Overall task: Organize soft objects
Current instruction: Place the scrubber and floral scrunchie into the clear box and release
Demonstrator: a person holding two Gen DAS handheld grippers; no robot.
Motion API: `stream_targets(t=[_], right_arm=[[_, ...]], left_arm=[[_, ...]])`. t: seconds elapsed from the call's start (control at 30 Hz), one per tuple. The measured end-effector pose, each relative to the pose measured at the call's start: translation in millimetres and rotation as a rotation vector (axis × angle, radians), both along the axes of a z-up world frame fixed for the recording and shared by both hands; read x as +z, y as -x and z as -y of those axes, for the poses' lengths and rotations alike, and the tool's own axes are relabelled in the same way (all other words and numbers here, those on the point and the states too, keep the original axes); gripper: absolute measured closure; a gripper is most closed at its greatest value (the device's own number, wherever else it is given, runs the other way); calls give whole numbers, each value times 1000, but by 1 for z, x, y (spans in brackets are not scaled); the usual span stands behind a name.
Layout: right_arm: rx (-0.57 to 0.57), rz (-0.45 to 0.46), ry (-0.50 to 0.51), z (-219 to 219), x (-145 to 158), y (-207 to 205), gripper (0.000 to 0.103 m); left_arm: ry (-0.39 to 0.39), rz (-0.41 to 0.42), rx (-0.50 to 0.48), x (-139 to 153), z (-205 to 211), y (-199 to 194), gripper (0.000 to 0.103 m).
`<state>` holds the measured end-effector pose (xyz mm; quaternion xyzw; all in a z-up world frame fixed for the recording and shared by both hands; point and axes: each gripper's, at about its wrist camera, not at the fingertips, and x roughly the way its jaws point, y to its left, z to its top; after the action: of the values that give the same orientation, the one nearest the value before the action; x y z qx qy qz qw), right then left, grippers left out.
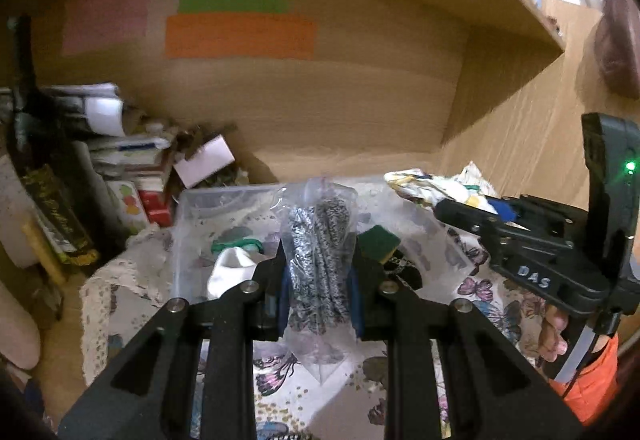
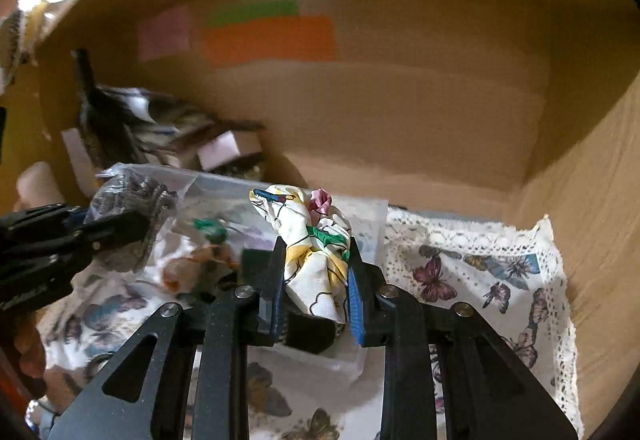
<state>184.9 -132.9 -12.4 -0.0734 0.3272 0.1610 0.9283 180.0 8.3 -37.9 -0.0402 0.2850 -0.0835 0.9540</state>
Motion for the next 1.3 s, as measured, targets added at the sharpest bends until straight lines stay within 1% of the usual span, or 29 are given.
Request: stream_targets(t=[0.1,0.2,0.27,0.37,0.43,0.5,0.57,0.6,0.7,0.8,0.87,0.9,0.97,1.07,1.1,1.13,1.17,1.2,1.27,1.3], right_arm=[[-13,-43,31,-5,-17,-12,80],[-13,-76,55,-8,-32,-18,80],[-7,-92,69,-9,-38,-20,79],[3,-109,94,-15,-45,-21,79],[10,-109,110,-17,-46,-21,74],[22,-103,110,-19,-44,-18,53],[29,-80,110,-22,-40,-13,40],[28,-58,119,-24,-37,-10,38],[36,-34,123,-25,-30,-4,38],[43,-21,104,-22,-22,4,36],[47,-6,91,-20,-15,11,33],[49,2,84,-19,-12,14,32],[53,21,68,-17,-4,22,32],[60,43,44,-15,6,32,31],[62,50,36,-14,10,36,31],[65,56,28,-13,13,39,31],[68,62,19,-11,16,44,29],[71,69,9,-10,18,49,24],[75,84,-6,-6,22,60,20],[78,90,-15,-4,24,66,20]], left_arm=[[-3,-56,-16,-15,6,-18,80],[-32,-101,-21,-31,12,-33,80],[-48,-121,-25,-39,15,-39,80],[-48,-162,-35,-51,17,-49,79],[-49,-177,-33,-56,16,-54,79],[-44,-180,-29,-57,14,-55,78],[-31,-192,-37,-56,14,-53,73],[-24,-199,-40,-55,13,-52,72],[-14,-198,-37,-50,11,-46,68],[-9,-171,-29,-40,9,-34,59],[-21,-144,-16,-33,8,-25,49],[-30,-126,-8,-30,8,-20,47],[-32,-97,0,-23,5,-9,38],[-21,-57,4,-12,1,11,30],[-22,-48,7,-9,1,15,29],[-27,-34,12,-6,0,22,25],[-32,-22,16,-4,0,27,20],[-41,-8,24,-2,-1,34,17],[-55,17,46,2,-4,46,4],[-62,32,65,4,-5,53,2]])
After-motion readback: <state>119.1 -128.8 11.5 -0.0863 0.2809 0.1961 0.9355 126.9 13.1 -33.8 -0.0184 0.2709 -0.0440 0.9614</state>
